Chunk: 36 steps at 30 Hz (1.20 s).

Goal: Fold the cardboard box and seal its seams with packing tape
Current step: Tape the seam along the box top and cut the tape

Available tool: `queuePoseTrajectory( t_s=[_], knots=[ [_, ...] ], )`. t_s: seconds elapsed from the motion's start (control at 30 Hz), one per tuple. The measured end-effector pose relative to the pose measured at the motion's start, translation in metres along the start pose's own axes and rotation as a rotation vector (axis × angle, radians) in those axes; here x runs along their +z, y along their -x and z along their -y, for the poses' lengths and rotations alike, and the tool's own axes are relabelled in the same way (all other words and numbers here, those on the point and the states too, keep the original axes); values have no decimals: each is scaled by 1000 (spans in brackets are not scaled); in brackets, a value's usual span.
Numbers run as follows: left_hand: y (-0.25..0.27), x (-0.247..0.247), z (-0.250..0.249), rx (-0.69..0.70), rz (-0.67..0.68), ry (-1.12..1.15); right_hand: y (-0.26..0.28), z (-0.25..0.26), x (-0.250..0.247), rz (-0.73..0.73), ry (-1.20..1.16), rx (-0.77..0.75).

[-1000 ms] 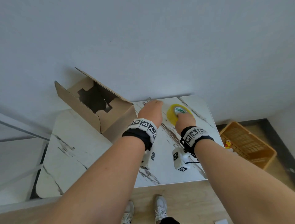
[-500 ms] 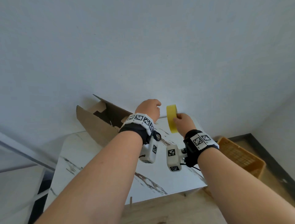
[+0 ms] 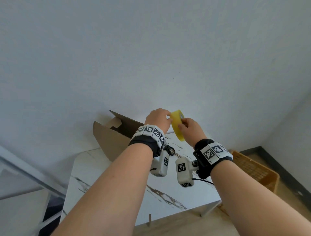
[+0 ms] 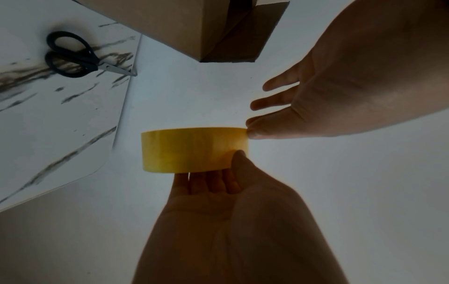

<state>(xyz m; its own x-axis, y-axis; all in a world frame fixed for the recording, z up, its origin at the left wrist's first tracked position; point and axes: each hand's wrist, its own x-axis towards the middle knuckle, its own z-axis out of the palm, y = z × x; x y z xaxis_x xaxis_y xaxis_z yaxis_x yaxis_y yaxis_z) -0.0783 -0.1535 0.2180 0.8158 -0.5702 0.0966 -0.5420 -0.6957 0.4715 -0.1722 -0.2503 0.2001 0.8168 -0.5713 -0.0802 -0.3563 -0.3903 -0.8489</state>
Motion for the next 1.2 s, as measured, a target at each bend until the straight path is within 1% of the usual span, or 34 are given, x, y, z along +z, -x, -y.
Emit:
queuePoseTrajectory(
  t_s=[0.17, 0.33, 0.43, 0.6, 0.73, 1.0, 1.1, 1.2],
  knots=[
    [7, -12, 0, -6, -71, 53, 6, 7, 4, 20, 41, -14],
    [11, -17, 0, -19, -71, 85, 8, 11, 8, 17, 30, -33],
    [11, -21, -1, -47, -79, 89, 11, 13, 7, -9, -21, -18],
    [10, -24, -3, -68, -85, 98, 20, 13, 4, 47, -169, -46],
    [11, -25, -5, -71, -96, 106, 18, 11, 1, -19, -184, -74],
    [16, -18, -7, -59, -103, 86, 16, 4, -6, -57, -141, -82],
    [16, -19, -9, -59, -128, 132, 15, 4, -6, -46, -153, -58],
    [15, -21, -14, -35, -125, 161, 13, 1, -6, -52, -182, -9]
  ],
)
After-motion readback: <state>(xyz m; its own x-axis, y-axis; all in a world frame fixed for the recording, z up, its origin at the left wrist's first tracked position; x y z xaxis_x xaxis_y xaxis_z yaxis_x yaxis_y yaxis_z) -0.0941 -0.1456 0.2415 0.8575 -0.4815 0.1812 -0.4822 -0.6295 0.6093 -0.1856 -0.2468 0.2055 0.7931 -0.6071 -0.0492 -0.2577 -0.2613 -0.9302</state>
